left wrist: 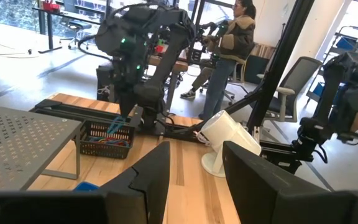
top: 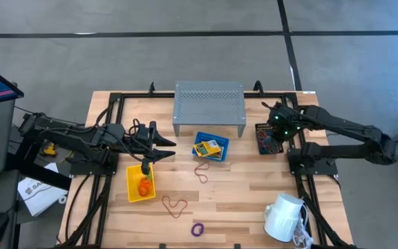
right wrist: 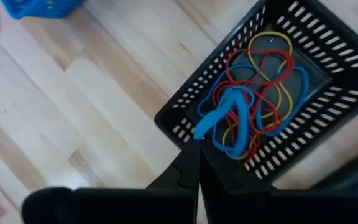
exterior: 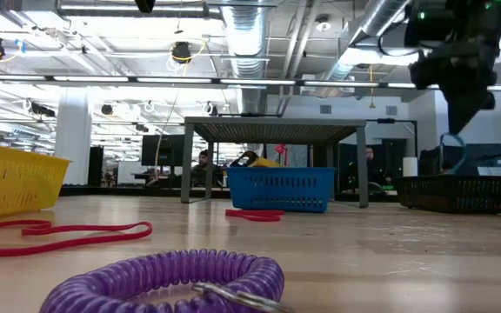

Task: Pick & Place Office Desk Supplies
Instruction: Put the blue rubber band into the black bin, then put the red rubber band into the black bin

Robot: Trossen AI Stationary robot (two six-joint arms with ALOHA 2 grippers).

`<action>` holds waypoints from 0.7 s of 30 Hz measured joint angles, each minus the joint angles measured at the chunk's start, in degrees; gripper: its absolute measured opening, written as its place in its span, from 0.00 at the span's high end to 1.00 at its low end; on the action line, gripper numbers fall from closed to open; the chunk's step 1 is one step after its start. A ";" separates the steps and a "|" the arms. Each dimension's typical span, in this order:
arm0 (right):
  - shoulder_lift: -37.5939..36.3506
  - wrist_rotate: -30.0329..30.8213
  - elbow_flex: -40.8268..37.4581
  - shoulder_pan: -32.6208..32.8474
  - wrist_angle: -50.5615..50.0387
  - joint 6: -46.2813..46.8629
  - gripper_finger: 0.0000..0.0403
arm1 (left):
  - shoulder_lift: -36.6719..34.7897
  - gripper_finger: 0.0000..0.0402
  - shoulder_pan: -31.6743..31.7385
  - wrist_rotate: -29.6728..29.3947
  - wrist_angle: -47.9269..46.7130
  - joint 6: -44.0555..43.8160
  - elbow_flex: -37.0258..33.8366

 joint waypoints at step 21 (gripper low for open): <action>3.80 -0.51 -5.71 -8.63 5.62 -0.15 0.63 | 0.00 0.64 0.00 0.28 -0.02 -0.35 0.00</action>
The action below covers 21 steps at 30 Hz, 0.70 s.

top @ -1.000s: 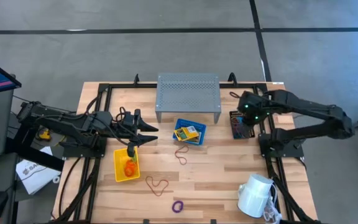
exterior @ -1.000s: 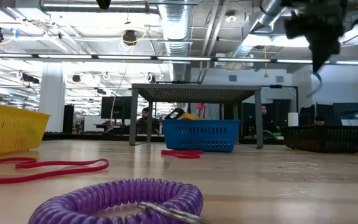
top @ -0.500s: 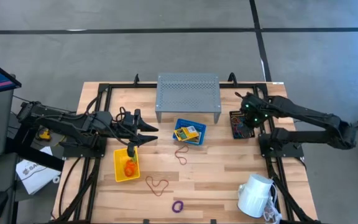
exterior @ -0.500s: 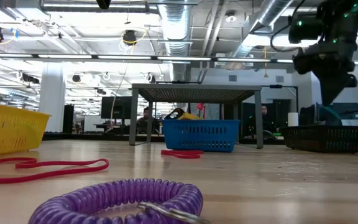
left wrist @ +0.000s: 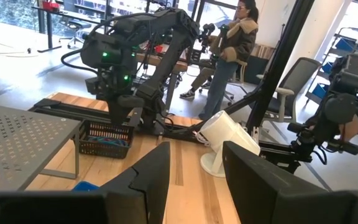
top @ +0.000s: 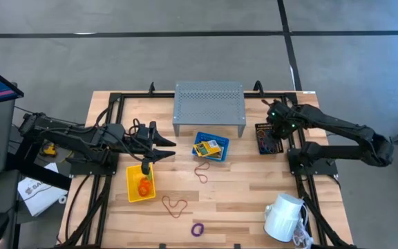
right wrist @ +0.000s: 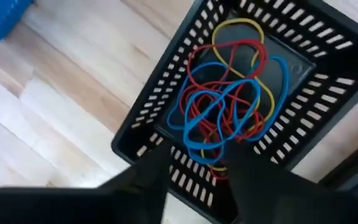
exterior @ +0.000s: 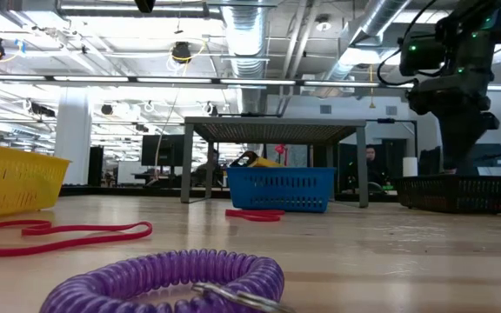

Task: Pick & Place Office Desk Supplies
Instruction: Put the red rubber band into the black bin

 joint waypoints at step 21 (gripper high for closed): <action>-8.31 -3.58 10.06 21.29 21.98 9.92 0.71 | 6.20 0.64 0.00 2.17 -0.04 -0.88 -0.02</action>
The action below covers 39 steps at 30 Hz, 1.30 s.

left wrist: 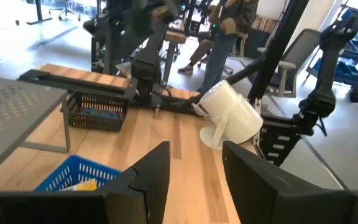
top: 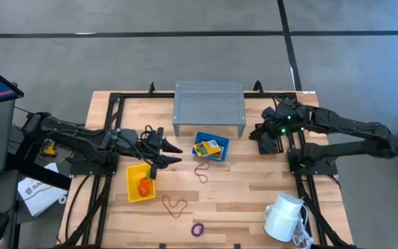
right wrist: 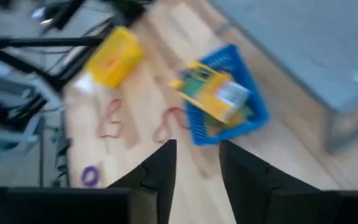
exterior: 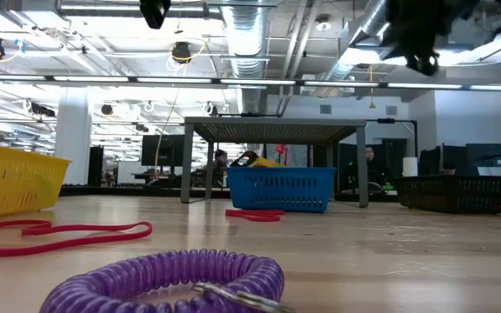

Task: Pick & Place Office Desk Supplies
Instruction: Put the red rubber band into the black bin

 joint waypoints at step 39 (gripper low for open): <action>65.75 12.63 39.37 25.96 -2.76 -2.04 0.76 | -18.63 0.64 -0.26 2.82 -28.30 -10.26 0.02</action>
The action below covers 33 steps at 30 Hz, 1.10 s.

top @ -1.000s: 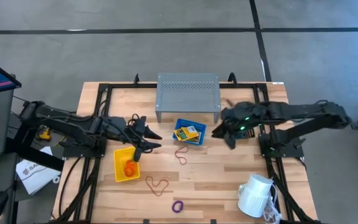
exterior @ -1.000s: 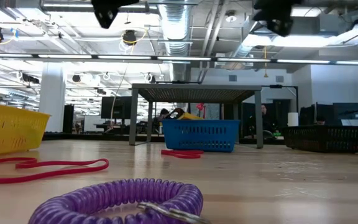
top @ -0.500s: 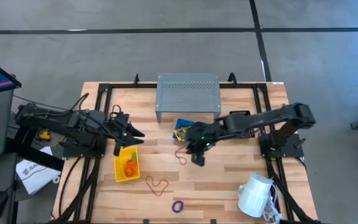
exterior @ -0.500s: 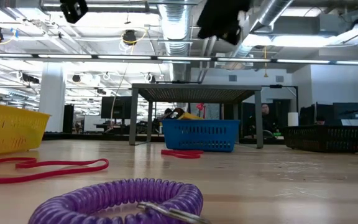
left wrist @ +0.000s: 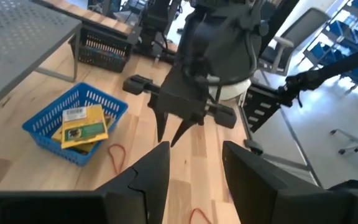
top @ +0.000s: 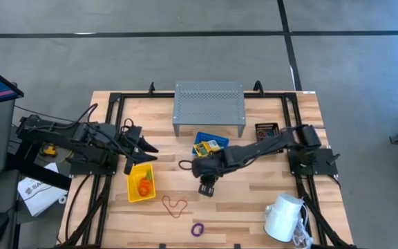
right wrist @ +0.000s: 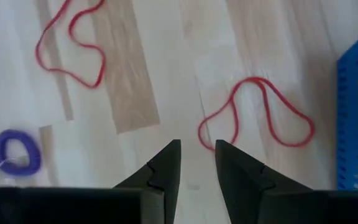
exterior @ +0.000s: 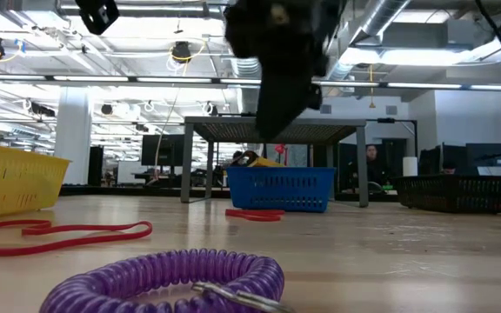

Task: Pick & Place Office Desk Supplies
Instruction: Put the red rubber band into the black bin

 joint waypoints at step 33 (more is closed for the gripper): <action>11.34 3.21 -0.47 -1.99 6.45 2.58 0.89 | 0.00 0.64 0.00 2.62 -2.47 1.45 0.00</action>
